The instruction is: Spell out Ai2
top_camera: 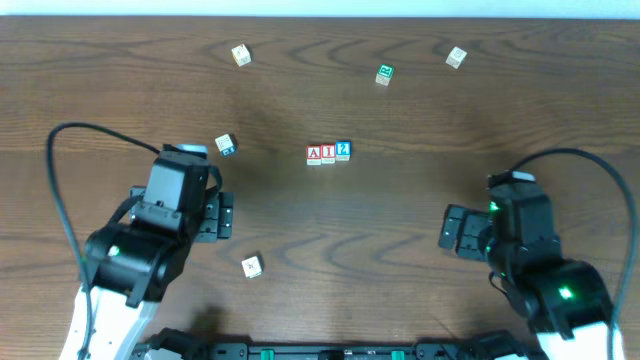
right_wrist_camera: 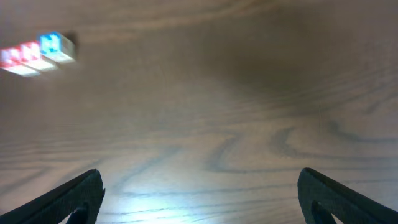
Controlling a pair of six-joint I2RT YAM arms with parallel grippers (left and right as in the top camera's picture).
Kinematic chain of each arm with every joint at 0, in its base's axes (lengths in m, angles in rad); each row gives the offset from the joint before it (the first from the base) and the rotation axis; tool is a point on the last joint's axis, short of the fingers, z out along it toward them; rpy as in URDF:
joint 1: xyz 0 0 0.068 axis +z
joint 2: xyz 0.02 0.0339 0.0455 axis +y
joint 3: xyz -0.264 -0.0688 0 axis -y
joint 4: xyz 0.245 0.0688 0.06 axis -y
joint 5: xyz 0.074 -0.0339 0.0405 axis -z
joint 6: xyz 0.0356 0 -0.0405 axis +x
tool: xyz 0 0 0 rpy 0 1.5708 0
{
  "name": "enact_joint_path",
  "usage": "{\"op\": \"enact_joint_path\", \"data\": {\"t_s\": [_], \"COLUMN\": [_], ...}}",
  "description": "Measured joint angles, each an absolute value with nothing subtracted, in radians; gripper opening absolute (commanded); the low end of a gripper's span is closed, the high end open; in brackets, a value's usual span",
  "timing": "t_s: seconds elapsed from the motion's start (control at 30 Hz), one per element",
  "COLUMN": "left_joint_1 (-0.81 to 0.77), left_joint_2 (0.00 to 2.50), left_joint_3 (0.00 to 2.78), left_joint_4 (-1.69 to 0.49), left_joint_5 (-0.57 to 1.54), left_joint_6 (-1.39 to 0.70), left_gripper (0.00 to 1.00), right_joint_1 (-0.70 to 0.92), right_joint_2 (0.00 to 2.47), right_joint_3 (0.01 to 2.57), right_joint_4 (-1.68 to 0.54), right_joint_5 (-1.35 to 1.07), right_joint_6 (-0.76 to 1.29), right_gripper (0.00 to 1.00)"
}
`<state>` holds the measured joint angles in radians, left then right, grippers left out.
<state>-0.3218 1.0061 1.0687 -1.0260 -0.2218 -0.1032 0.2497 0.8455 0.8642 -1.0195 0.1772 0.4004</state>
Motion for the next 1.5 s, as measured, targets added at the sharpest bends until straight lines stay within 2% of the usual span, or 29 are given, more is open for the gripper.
{"op": "enact_joint_path", "data": {"t_s": [0.63, 1.1, 1.37, 1.5], "left_joint_1": [-0.322, -0.297, -0.254, -0.245], "left_joint_2": [1.061, 0.752, 0.594, 0.409], "left_joint_3": [1.065, 1.065, 1.063, 0.943], "left_joint_4": [-1.017, -1.021, -1.022, -1.024], "left_joint_5": [-0.240, -0.241, -0.241, -0.244], "left_joint_6": [-0.103, -0.103, -0.103, -0.103], "left_gripper": [0.95, 0.95, 0.95, 0.95], "right_joint_1": [0.250, 0.248, 0.221, 0.218], "right_joint_2": [1.015, 0.541, 0.413, 0.325], "right_joint_3": [0.847, 0.841, 0.841, 0.840], "right_joint_4": [-0.999, -1.003, -1.013, -1.013], "right_joint_5": [0.233, 0.239, 0.240, 0.239], "right_joint_6": [0.397, 0.397, 0.397, 0.397], "right_gripper": [0.99, 0.99, 0.99, 0.99]}}
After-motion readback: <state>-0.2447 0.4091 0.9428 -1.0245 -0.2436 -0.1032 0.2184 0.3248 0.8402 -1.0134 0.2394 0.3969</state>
